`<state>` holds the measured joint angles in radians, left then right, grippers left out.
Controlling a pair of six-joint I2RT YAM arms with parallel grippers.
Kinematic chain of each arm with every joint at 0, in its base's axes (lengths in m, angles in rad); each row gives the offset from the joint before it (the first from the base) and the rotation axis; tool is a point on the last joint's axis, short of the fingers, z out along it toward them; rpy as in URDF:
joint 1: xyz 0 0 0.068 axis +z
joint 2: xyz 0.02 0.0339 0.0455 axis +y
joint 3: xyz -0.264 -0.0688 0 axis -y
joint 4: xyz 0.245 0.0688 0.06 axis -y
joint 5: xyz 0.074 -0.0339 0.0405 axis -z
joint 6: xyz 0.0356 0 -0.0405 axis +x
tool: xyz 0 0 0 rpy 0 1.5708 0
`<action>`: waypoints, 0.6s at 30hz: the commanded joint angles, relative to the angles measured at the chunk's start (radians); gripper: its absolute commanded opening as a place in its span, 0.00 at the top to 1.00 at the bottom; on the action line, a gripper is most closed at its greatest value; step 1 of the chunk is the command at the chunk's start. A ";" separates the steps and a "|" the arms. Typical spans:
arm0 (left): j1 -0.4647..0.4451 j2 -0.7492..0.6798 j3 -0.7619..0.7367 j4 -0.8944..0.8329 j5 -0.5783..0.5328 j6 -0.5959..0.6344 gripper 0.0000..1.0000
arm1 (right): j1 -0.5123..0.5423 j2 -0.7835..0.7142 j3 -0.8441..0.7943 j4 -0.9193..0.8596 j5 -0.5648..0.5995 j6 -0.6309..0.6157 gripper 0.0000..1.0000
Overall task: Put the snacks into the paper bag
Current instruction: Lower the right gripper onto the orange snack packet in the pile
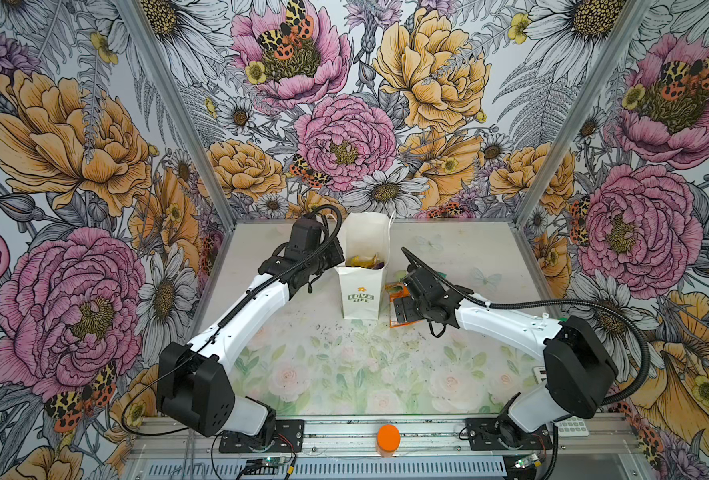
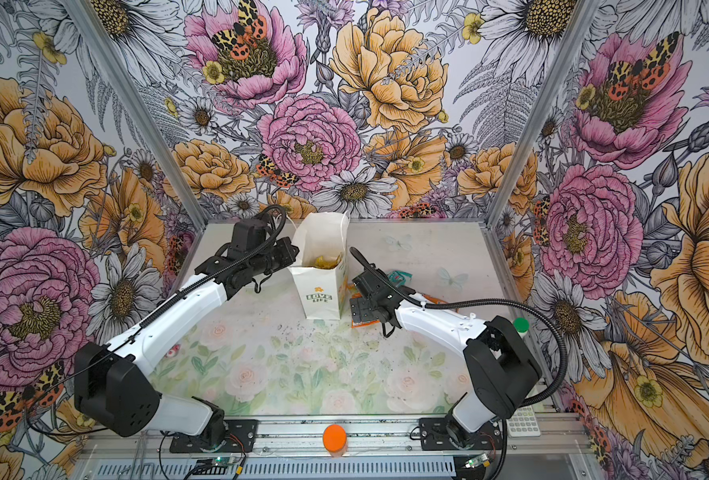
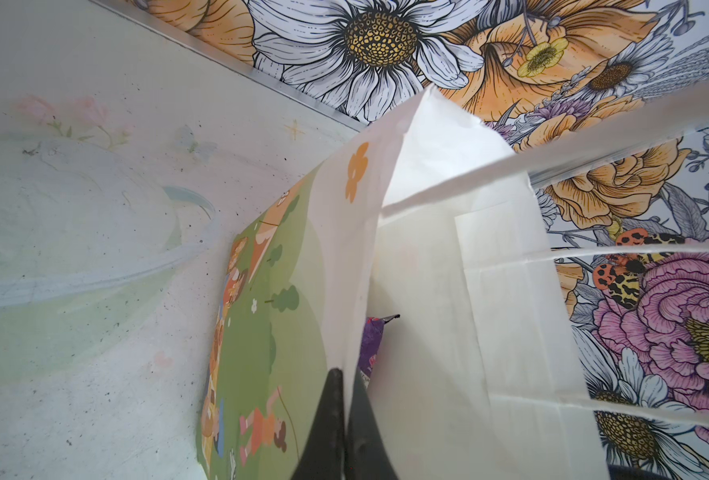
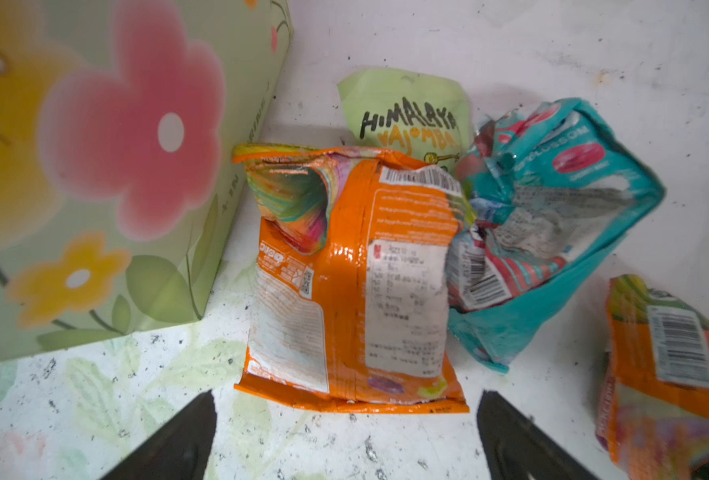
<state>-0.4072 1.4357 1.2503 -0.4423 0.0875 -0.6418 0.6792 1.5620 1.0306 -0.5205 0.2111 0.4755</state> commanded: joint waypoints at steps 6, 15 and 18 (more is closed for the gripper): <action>0.006 -0.014 -0.019 -0.006 0.012 -0.007 1.00 | -0.007 0.062 0.003 0.104 0.000 -0.029 0.00; 0.007 -0.011 -0.018 -0.006 0.014 -0.005 1.00 | -0.010 0.129 0.006 0.157 0.020 -0.029 0.00; 0.008 -0.011 -0.021 -0.006 0.014 -0.005 1.00 | -0.012 0.155 0.004 0.177 0.026 -0.028 0.00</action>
<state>-0.4072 1.4357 1.2503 -0.4423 0.0875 -0.6418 0.6743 1.6836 1.0306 -0.3927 0.2173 0.4511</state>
